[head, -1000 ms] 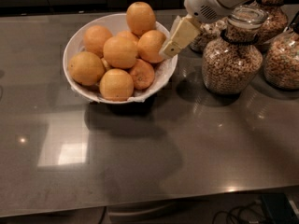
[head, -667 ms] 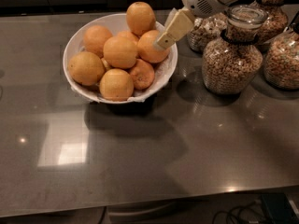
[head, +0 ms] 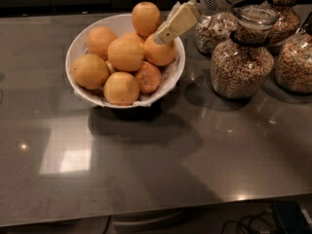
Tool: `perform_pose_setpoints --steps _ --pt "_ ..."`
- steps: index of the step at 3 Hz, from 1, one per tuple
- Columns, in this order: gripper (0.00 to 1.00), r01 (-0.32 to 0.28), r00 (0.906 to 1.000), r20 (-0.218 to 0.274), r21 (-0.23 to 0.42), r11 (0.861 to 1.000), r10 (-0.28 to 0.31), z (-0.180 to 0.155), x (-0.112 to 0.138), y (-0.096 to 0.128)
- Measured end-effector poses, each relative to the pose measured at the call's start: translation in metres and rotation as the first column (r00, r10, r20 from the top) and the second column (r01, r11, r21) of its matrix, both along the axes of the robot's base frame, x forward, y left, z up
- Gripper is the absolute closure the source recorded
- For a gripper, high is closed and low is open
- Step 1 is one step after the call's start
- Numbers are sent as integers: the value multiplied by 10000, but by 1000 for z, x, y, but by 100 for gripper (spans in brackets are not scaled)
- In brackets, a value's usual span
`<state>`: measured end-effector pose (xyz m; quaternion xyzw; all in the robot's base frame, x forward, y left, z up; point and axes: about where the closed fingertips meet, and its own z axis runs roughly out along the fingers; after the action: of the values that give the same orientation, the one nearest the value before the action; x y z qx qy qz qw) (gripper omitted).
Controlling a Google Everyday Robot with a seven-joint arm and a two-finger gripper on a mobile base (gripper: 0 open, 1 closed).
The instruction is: Pick orange from white bowl
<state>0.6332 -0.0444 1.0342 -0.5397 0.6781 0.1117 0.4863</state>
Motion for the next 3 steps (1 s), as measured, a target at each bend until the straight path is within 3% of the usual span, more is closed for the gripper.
perform_pose_setpoints --steps 1,2,3 --pt "0 206 9996 169 387 9990 -213 2 -1 4" --pt "0 754 9970 67 1246 9893 -769 1 -3 23" --pt "0 1508 9882 -36 1862 9709 -1528 2 -1 32"
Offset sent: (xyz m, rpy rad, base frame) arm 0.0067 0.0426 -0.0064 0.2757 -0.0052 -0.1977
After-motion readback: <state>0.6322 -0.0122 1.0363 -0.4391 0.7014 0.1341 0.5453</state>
